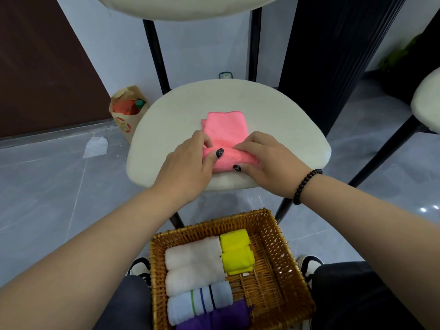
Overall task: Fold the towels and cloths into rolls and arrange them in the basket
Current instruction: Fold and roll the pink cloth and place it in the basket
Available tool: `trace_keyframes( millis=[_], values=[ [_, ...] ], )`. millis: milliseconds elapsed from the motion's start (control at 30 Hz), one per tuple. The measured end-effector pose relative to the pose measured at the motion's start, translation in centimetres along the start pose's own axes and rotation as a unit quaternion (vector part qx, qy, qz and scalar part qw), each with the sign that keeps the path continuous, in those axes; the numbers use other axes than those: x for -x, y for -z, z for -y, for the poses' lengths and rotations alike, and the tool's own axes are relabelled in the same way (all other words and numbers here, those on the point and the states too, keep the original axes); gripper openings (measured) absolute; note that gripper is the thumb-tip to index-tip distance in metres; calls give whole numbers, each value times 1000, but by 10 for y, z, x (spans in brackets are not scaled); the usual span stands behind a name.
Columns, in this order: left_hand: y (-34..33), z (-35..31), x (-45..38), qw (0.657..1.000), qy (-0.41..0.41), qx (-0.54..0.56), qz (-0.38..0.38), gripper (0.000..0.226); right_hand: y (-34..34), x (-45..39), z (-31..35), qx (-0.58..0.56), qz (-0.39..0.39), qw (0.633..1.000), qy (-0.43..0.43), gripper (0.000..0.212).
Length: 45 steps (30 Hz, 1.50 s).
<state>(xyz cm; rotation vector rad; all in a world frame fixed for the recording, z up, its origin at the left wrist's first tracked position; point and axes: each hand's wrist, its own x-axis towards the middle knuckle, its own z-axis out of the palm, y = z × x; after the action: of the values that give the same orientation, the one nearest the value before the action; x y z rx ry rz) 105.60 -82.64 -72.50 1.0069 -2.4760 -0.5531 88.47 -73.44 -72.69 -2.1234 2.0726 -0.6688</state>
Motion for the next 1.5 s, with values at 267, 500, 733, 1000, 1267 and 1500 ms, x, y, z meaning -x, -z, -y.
trace_keyframes(
  millis=[267, 500, 733, 1000, 1267, 1500],
  values=[
    [4, 11, 9, 972, -164, -169, 10, 46, 8, -6, -2, -57, 44, 997, -39, 30],
    [5, 10, 7, 980, -153, -126, 2, 38, 13, -3, -4, -69, 33, 997, -29, 30],
    [14, 10, -4, 997, -67, 2, 29, 22, 11, -2, -7, -40, 29, 999, 2, 35],
    [18, 11, -11, 992, 3, 116, 52, 15, 5, 4, -2, -8, -15, 999, 40, 48],
    [21, 17, -5, 994, -94, -5, 63, 35, 4, -3, 2, -38, 26, 999, -27, 36],
    [22, 15, -3, 993, -89, -23, 72, 32, 11, -9, 5, -64, 54, 995, -50, 35]
  ],
)
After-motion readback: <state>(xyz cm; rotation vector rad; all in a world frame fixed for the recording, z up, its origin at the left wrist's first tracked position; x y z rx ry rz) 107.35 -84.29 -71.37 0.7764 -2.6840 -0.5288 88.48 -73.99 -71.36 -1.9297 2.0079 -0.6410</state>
